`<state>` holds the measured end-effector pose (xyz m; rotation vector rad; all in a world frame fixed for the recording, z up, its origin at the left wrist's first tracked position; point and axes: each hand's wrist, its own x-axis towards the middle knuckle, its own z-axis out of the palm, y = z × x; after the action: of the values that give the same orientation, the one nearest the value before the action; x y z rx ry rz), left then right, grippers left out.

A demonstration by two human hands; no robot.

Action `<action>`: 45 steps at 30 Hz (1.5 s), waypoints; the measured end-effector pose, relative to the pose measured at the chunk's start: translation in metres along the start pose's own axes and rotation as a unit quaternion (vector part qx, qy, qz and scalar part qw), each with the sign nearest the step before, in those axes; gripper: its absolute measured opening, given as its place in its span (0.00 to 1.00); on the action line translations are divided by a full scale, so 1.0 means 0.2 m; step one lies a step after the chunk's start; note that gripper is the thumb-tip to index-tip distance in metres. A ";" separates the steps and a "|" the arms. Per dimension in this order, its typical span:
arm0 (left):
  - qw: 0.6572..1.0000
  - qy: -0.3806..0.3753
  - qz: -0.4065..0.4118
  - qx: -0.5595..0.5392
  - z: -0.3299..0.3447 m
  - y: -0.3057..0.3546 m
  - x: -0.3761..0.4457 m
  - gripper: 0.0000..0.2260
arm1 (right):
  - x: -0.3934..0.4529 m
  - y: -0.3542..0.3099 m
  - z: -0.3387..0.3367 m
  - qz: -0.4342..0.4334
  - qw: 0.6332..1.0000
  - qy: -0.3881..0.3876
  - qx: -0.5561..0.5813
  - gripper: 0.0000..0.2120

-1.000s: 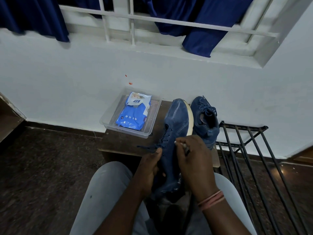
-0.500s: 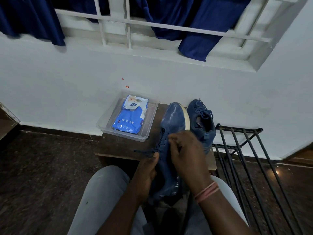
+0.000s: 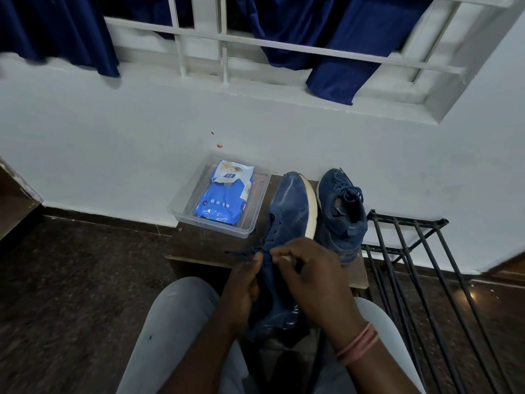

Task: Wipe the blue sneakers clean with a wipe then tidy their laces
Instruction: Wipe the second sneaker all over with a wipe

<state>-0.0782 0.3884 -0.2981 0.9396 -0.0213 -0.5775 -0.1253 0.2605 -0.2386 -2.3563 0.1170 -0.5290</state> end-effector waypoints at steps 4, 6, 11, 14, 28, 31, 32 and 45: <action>1.000 0.001 -0.014 0.001 -0.01 -0.03 0.02 0.18 | 0.06 0.03 -0.04 0.005 1.000 0.021 -0.005 0.05; 0.999 0.006 -0.016 0.046 -0.03 -0.06 0.03 0.22 | 0.13 0.04 -0.06 -0.003 0.998 0.051 -0.037 0.04; 0.990 0.013 -0.009 0.142 -0.05 -0.08 0.04 0.20 | 0.18 0.04 -0.04 -0.054 0.994 0.036 -0.086 0.05; 0.992 0.005 -0.001 0.127 -0.08 -0.10 0.06 0.19 | 0.10 0.01 -0.06 -0.077 0.995 -0.024 -0.058 0.06; 0.992 0.041 -0.011 0.118 -0.06 -0.09 0.05 0.28 | 0.09 -0.01 -0.08 -0.090 0.992 -0.064 -0.063 0.07; 0.993 0.044 -0.011 0.112 -0.04 -0.11 0.04 0.30 | 0.16 0.05 -0.10 -0.079 0.992 -0.026 -0.094 0.06; 0.992 0.043 -0.011 0.119 -0.04 -0.11 0.05 0.29 | 0.19 0.07 -0.11 -0.072 0.991 -0.001 -0.109 0.06; 0.994 0.041 -0.006 0.097 -0.03 -0.09 0.04 0.33 | 0.21 0.03 -0.07 -0.081 0.990 -0.022 -0.114 0.06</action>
<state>-0.0771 0.3813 -0.3176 1.1530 0.0019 -0.5536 -0.0933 0.2375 -0.2184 -2.6145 -0.0364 -0.5652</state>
